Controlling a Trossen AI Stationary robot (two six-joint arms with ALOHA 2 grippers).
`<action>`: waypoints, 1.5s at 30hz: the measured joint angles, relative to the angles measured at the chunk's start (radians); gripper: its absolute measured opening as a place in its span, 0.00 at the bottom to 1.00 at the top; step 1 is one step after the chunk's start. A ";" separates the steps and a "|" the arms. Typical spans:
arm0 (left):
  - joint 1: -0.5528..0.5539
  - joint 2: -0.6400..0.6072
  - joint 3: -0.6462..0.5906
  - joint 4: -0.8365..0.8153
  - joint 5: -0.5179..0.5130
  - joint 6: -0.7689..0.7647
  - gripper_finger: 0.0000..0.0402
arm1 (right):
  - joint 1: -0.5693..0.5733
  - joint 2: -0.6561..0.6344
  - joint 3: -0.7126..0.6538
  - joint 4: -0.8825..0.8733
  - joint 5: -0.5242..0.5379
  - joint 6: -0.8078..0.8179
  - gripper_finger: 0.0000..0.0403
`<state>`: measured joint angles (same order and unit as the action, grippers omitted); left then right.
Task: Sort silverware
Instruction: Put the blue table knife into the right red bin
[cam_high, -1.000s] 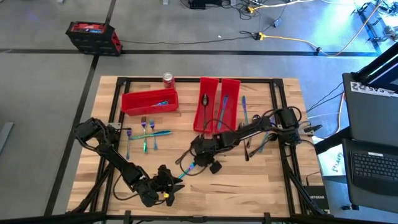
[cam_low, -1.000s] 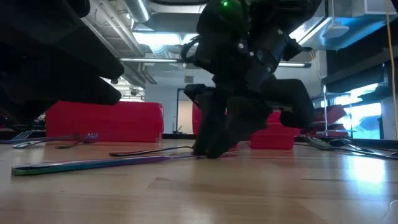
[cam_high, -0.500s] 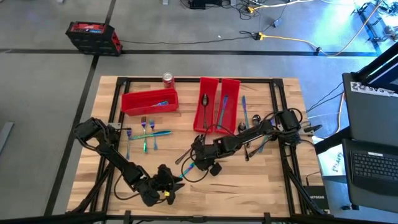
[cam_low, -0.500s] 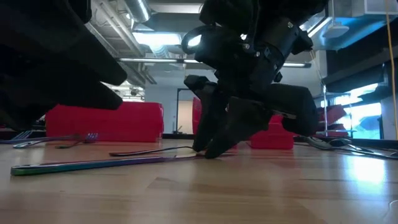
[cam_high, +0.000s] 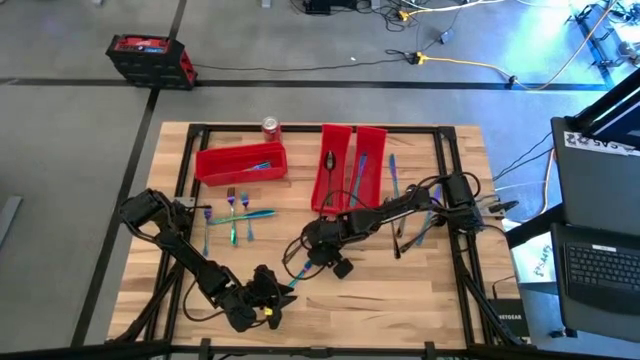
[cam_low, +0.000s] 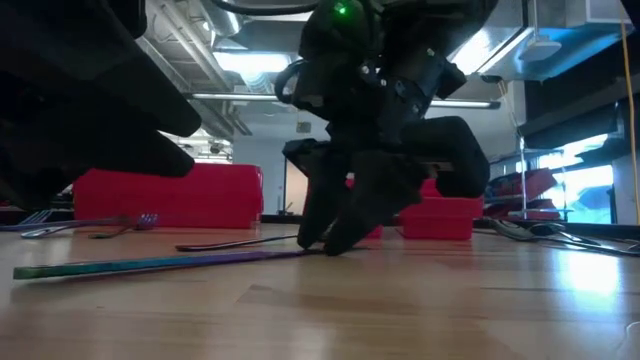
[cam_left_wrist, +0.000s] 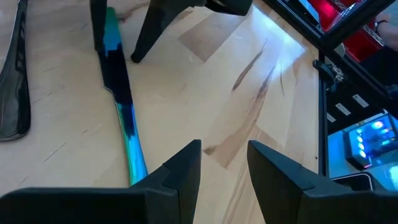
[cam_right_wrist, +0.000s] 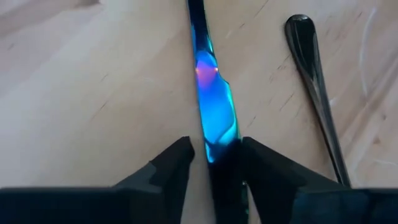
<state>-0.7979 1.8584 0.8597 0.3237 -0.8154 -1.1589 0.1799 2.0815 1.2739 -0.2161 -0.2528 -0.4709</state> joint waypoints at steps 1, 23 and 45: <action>0.000 0.000 0.000 0.000 0.000 0.004 0.30 | 0.000 0.000 0.000 0.003 0.000 0.000 0.40; -0.001 0.000 0.000 0.000 0.000 0.005 0.30 | 0.004 0.003 0.118 0.020 -0.110 0.000 0.50; -0.107 -0.005 0.000 -0.080 -0.118 -0.048 0.30 | 0.069 0.109 0.152 0.054 -0.070 0.082 0.50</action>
<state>-0.9052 1.8530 0.8600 0.2440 -0.9333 -1.2070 0.2485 2.1906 1.4261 -0.1618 -0.3233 -0.3889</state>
